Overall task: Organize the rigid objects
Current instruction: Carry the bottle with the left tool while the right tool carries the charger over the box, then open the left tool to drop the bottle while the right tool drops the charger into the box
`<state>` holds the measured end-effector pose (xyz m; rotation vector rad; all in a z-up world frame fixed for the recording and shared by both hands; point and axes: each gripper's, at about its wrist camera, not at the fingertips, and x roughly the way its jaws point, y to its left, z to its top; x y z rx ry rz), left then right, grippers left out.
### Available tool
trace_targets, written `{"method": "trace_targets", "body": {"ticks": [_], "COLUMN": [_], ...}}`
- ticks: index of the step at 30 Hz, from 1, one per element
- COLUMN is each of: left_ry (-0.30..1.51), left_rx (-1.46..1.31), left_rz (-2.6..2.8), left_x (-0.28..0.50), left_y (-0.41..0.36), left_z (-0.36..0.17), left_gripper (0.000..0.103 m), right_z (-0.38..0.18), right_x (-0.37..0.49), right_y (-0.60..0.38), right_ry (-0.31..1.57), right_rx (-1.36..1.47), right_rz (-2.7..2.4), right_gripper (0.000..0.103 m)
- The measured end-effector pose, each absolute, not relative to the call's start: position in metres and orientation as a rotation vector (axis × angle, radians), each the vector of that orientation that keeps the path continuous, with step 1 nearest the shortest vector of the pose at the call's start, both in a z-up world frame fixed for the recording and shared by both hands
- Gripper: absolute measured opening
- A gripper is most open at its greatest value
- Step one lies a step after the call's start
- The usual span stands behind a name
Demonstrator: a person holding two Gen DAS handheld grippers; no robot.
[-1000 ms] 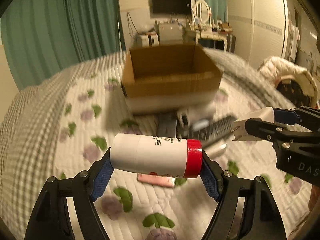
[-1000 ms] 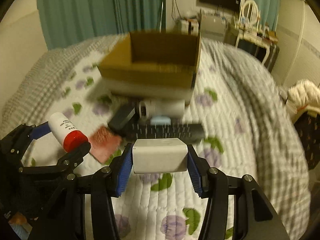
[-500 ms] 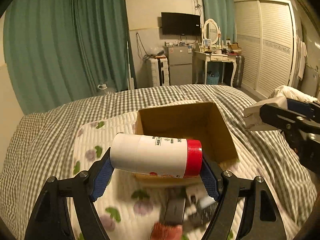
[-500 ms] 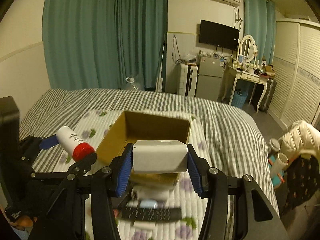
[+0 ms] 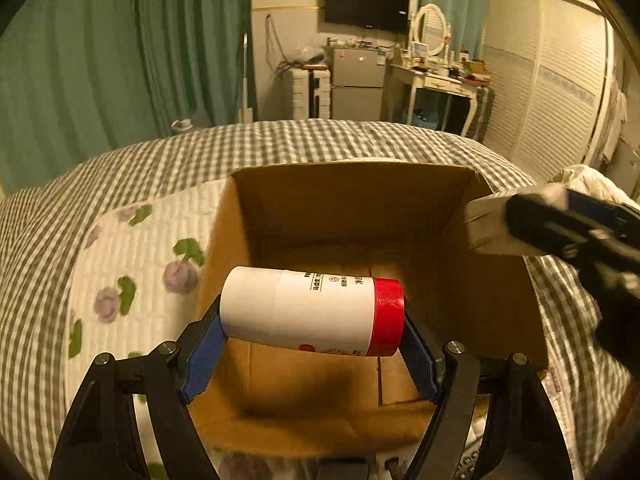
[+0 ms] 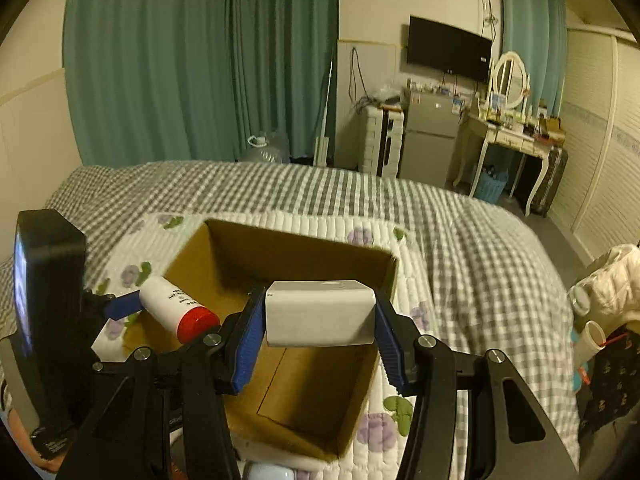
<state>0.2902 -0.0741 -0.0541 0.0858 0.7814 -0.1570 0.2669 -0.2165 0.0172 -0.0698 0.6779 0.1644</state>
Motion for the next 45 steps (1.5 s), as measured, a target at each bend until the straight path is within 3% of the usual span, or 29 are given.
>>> {"method": "trace_targets", "body": {"ticks": [4,7,14,16,17,18,31,37,45], "left_ry": [0.763,0.734,0.728,0.737,0.738,0.734,0.676,0.729,0.820], "left_rx": [0.091,0.056,0.035,0.043,0.055,0.065,0.102,0.084,0.079], "left_rz": [-0.173,-0.165,-0.146,-0.146,-0.146,-0.146,-0.117,-0.129,-0.117], "left_x": [0.292,0.291,0.281,0.275,0.268,0.262,0.165,0.127,0.101], "left_y": [-0.077,-0.072,-0.061,-0.059,-0.058,-0.058,-0.046,-0.038,-0.027], "left_z": [-0.060,-0.055,-0.040,-0.037,-0.035,-0.032,0.018,-0.006,-0.077], "left_gripper": [0.082,0.097,0.097,0.097,0.097,0.097,0.097,0.097,0.097], "right_z": [-0.001,-0.008,-0.017,-0.015,-0.011,-0.004,0.070,0.060,-0.015], "right_x": [0.279,0.287,0.299,0.298,0.295,0.290,0.181,0.125,0.084], "right_y": [-0.221,-0.225,-0.222,-0.222,-0.224,-0.227,-0.249,-0.237,-0.224], "right_ry": [0.692,0.697,0.720,0.722,0.713,0.694,0.666,0.701,0.812], "right_rx": [-0.068,-0.048,-0.030,-0.004,0.015,0.036,0.021,0.004,0.032], "right_rz": [0.165,0.163,0.184,0.184,0.180,0.180,0.099,0.090,0.067], "right_gripper": [0.051,0.051,0.051,0.062,0.075,0.078,0.078,0.078,0.078]}}
